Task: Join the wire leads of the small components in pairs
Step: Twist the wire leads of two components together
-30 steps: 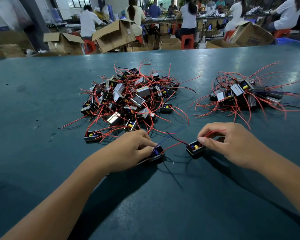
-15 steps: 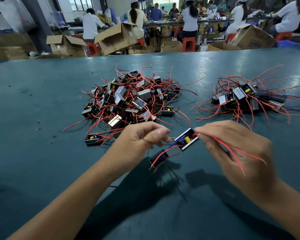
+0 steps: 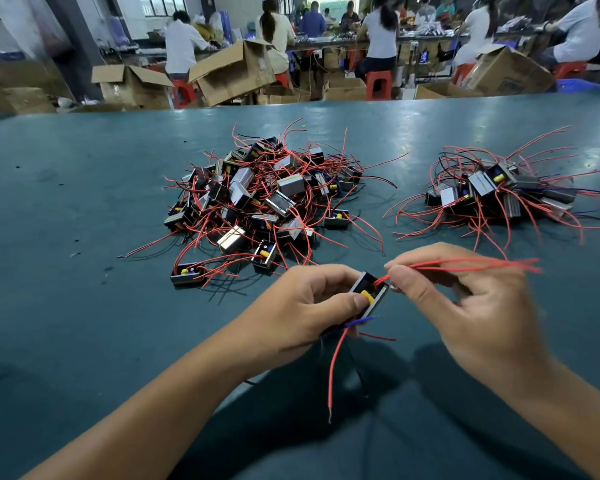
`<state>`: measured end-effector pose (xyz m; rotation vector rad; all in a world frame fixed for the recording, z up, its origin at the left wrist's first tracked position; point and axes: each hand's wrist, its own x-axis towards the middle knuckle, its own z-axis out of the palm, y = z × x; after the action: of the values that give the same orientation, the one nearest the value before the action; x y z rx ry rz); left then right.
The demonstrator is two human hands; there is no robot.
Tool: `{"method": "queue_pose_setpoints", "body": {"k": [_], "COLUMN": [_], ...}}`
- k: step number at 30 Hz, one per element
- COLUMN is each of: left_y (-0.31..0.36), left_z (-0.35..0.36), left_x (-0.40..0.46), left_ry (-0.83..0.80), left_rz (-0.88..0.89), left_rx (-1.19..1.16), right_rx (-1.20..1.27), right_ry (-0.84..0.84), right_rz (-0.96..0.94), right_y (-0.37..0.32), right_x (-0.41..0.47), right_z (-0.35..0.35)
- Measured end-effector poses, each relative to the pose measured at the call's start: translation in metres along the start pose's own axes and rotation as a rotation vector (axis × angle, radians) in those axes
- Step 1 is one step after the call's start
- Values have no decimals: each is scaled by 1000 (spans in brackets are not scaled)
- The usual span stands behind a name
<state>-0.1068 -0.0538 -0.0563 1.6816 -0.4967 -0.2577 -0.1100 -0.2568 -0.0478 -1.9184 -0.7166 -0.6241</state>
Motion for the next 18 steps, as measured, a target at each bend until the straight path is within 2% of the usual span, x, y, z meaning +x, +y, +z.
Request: {"method": "queue_pose_setpoints", "body": {"k": [3, 6, 10, 12, 14, 16, 17, 18], "left_y": [-2, -3, -3, -3, -4, -4, -4, -5], "left_z": [0, 0, -3, -4, -3, -2, -1, 0], "left_x": [1, 1, 1, 1, 1, 2, 2, 2], "left_ry": [35, 38, 52, 54, 57, 70, 77, 86], "left_rz": [-24, -34, -26, -23, -26, -17, -14, -17], "left_rx": [6, 18, 87, 123, 136, 157, 163, 174], "right_rx": [218, 294, 490, 443, -4, -476, -590, -665], "right_ry": [-43, -43, 88, 180, 261, 283, 232, 160], "right_rz": [239, 290, 475, 541, 417, -27, -215, -324], "right_y": [4, 5, 7, 9, 3, -13, -24, -34], "right_x": [4, 9, 17, 20, 19, 13, 10, 7], "right_z": [-2, -3, -8, -10, -17, -24, -24, -20]}}
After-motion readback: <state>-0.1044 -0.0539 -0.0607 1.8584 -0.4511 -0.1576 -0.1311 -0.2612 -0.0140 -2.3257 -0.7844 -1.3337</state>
